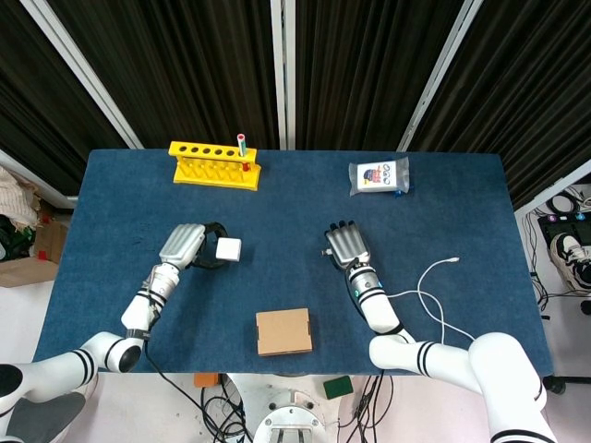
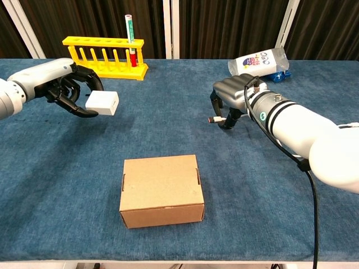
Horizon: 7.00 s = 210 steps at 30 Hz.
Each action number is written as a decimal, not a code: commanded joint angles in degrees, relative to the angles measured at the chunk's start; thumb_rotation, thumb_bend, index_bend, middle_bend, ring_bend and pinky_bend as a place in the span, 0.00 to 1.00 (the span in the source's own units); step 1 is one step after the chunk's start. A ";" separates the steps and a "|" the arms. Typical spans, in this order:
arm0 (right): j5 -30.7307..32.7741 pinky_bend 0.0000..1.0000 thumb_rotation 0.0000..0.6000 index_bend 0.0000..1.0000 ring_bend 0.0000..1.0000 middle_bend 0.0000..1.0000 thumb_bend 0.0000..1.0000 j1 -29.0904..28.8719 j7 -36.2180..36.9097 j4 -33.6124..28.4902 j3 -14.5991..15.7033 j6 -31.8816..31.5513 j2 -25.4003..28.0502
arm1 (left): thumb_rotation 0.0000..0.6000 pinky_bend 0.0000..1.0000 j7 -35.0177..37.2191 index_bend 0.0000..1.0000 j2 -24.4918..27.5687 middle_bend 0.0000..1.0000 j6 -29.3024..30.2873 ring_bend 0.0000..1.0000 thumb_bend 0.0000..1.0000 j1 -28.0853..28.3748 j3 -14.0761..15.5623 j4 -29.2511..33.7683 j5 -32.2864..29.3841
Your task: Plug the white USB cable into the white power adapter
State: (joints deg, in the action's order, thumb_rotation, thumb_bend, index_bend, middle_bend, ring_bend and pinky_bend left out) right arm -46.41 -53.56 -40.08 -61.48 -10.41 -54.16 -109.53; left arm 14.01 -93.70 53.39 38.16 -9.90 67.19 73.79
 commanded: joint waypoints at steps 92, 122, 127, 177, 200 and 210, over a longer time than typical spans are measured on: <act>0.09 0.48 1.00 0.62 0.51 0.61 0.83 -8.23 -24.11 -16.56 -9.75 -16.31 1.03 | 1.00 0.91 -26.24 0.68 11.50 0.57 -8.09 0.71 0.33 16.09 -9.40 20.09 -37.65; 2.44 0.48 1.00 0.62 0.52 0.62 0.83 -10.23 -23.30 -15.74 -12.06 -17.38 -0.99 | 1.00 0.91 -29.67 0.68 10.30 0.57 -3.02 0.71 0.33 19.72 -8.06 22.54 -40.74; 2.58 0.48 1.00 0.62 0.52 0.62 0.83 -10.48 -23.69 -15.64 -11.95 -17.57 -1.12 | 1.00 0.91 -29.87 0.68 10.03 0.57 -2.95 0.71 0.34 20.06 -7.94 22.39 -40.82; 5.67 0.50 1.00 0.63 0.53 0.62 0.83 -12.52 -24.12 -14.03 -13.15 -17.10 -2.93 | 1.00 0.91 -34.73 0.68 9.11 0.57 -1.26 0.71 0.33 22.53 -6.47 22.11 -43.15; 5.77 0.50 1.00 0.59 0.53 0.60 0.78 -12.76 -22.64 -12.78 -13.42 -16.85 -3.61 | 1.00 0.91 -33.20 0.68 8.84 0.57 -2.39 0.71 0.33 22.61 -7.12 22.39 -42.75; 5.37 0.48 1.00 0.50 0.51 0.52 0.67 -12.75 -21.95 -12.34 -13.28 -16.58 -3.74 | 1.00 0.91 -32.25 0.68 8.78 0.57 -2.71 0.71 0.33 22.28 -6.87 21.96 -41.31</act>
State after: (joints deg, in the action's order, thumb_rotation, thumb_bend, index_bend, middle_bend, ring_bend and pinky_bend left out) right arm -41.03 -66.30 -62.04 -73.82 -23.69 -70.75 -113.26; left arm -18.24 -84.92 50.66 60.45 -16.78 89.17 32.47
